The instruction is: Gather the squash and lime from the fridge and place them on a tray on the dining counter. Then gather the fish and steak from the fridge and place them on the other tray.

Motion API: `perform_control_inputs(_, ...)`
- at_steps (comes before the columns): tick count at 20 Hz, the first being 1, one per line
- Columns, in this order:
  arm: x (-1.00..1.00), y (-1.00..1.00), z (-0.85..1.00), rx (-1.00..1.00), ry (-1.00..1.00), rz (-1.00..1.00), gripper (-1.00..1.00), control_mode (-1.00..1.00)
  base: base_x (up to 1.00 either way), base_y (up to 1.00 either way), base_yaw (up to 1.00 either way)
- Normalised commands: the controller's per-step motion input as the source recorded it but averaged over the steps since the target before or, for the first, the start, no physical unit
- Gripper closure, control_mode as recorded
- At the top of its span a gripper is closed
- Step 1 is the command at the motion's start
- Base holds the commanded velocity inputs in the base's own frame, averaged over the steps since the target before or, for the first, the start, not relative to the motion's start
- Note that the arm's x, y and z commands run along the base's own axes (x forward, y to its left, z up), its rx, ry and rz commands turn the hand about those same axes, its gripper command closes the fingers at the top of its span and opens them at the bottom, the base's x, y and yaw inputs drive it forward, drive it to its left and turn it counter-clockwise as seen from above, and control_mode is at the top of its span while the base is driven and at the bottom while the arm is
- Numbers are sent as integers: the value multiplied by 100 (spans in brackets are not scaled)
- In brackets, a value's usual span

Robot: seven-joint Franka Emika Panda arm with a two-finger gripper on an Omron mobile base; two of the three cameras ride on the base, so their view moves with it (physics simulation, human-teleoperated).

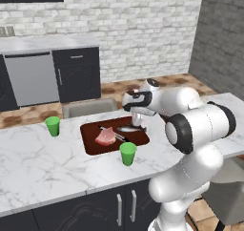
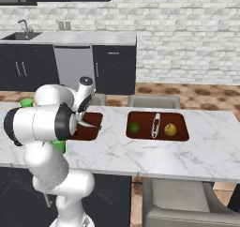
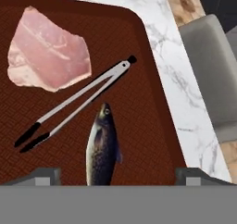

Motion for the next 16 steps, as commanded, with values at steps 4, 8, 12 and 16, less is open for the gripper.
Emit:
perform_control_inputs(4, -50, 0, 91, -3, -15, 2, -100, -100, 0, 0, 0)
perform_control_inputs(8, -57, 0, 93, -4, -20, 4, -100, -100, 0, 0, 0)
perform_control_inputs(12, -77, 0, 97, -5, -22, 4, -100, -100, 0, 0, 0)
perform_control_inputs(16, -95, -1, 94, -4, -24, 4, -100, -100, 0, 0, 0)
